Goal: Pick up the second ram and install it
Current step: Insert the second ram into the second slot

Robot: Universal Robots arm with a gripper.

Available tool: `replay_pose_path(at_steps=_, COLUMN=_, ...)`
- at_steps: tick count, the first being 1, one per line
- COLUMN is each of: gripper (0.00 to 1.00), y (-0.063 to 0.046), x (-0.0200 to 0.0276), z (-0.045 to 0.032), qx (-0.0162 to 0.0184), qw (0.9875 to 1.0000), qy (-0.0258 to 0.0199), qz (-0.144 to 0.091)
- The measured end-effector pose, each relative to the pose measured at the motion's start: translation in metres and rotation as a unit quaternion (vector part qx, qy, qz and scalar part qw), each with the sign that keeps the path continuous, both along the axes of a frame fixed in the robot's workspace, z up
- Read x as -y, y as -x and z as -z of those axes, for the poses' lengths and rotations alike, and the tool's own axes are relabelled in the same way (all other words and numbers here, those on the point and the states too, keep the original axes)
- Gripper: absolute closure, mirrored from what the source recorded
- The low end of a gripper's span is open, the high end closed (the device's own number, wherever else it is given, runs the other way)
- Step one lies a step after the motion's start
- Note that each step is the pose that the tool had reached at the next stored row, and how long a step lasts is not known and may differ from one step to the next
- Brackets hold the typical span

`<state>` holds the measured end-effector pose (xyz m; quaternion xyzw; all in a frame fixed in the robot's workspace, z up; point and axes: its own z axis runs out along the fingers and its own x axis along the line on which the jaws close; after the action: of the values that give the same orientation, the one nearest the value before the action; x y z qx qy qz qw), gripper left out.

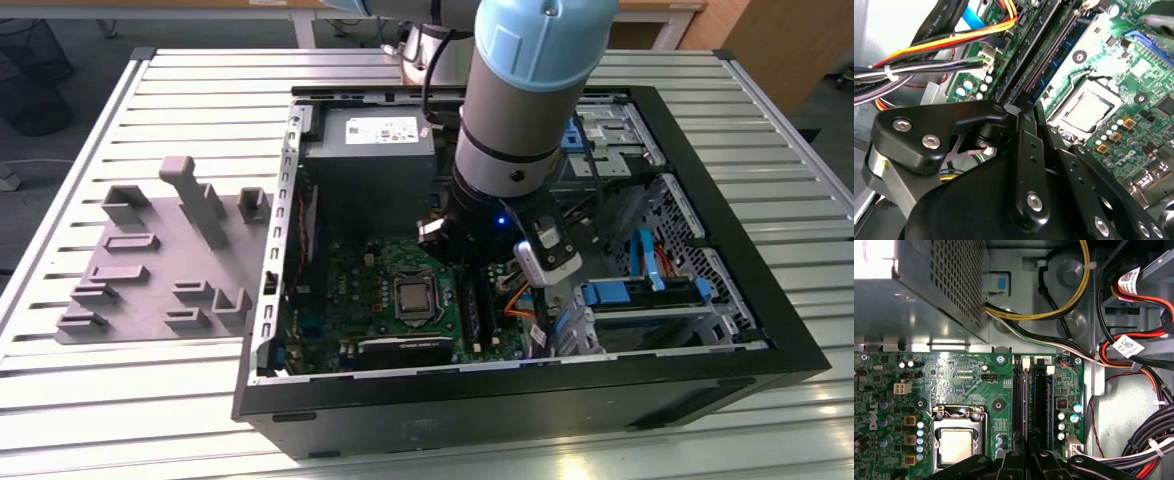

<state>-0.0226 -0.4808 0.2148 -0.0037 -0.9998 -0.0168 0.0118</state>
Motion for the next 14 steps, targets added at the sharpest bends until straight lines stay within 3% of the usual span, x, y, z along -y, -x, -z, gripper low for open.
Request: replay_pose_path(at_steps=14, gripper=0.86, y=0.0000, x=0.0008, z=0.0030, qx=-0.0018, qw=1.0000, qy=0.0000, qz=0.000)
